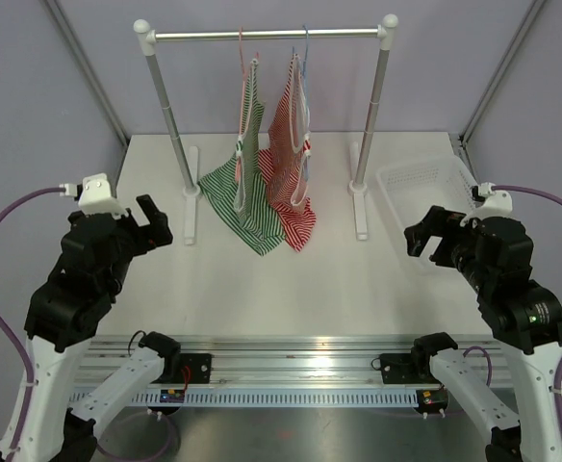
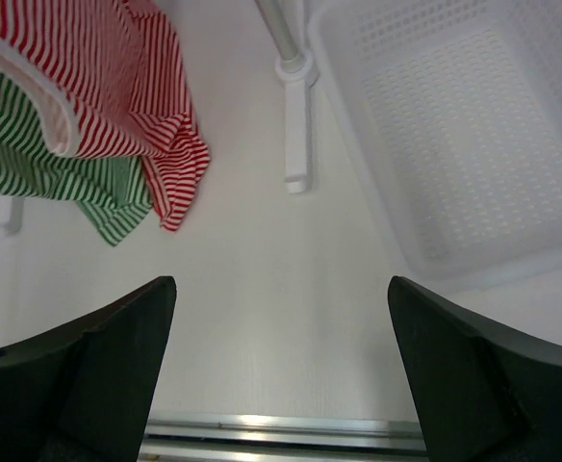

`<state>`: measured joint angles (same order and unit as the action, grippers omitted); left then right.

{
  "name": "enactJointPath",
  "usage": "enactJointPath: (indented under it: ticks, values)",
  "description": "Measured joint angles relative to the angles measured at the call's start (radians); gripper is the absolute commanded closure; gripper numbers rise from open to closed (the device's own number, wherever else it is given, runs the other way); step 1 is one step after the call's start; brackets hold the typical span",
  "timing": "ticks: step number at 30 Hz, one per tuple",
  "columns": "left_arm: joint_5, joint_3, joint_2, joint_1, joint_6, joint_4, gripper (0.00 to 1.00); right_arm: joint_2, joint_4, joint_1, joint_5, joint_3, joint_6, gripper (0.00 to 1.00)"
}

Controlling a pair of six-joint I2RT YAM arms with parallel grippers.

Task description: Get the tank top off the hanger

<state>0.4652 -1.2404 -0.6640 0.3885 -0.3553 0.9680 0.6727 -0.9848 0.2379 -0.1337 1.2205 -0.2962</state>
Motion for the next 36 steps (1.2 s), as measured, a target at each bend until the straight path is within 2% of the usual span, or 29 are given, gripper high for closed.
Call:
enactJointPath:
  ticks: [5, 9, 15, 22, 25, 27, 29, 36]
  values:
    - [-0.081, -0.195, -0.171, 0.000, 0.014, -0.026, 0.01, -0.013, 0.090, 0.000, 0.207, -0.052, -0.033, 0.00]
    - [-0.151, -0.343, -0.332, 0.000, 0.017, -0.070, 0.01, -0.034, 0.151, 0.000, 0.314, -0.098, -0.063, 0.01]
    - [-0.268, -0.501, -0.585, 0.000, 0.037, -0.174, 0.01, -0.040, 0.186, 0.000, 0.381, -0.120, -0.076, 0.00]
    - [-0.365, -0.573, -0.794, 0.020, 0.143, -0.332, 0.03, -0.077, 0.199, 0.000, 0.422, -0.140, -0.079, 0.01]
    - [-0.375, -0.643, -0.869, 0.026, 0.174, -0.344, 0.16, -0.093, 0.200, 0.000, 0.437, -0.146, -0.079, 0.01]
    - [-0.376, -0.698, -0.917, 0.029, 0.192, -0.354, 0.32, -0.100, 0.202, 0.000, 0.444, -0.150, -0.079, 0.00]
    - [-0.373, -0.742, -0.958, 0.034, 0.214, -0.358, 0.41, -0.105, 0.201, 0.000, 0.451, -0.152, -0.079, 0.01]
    - [-0.332, -0.883, -1.088, 0.059, 0.267, -0.325, 0.50, -0.119, 0.200, 0.000, 0.461, -0.153, -0.075, 0.00]
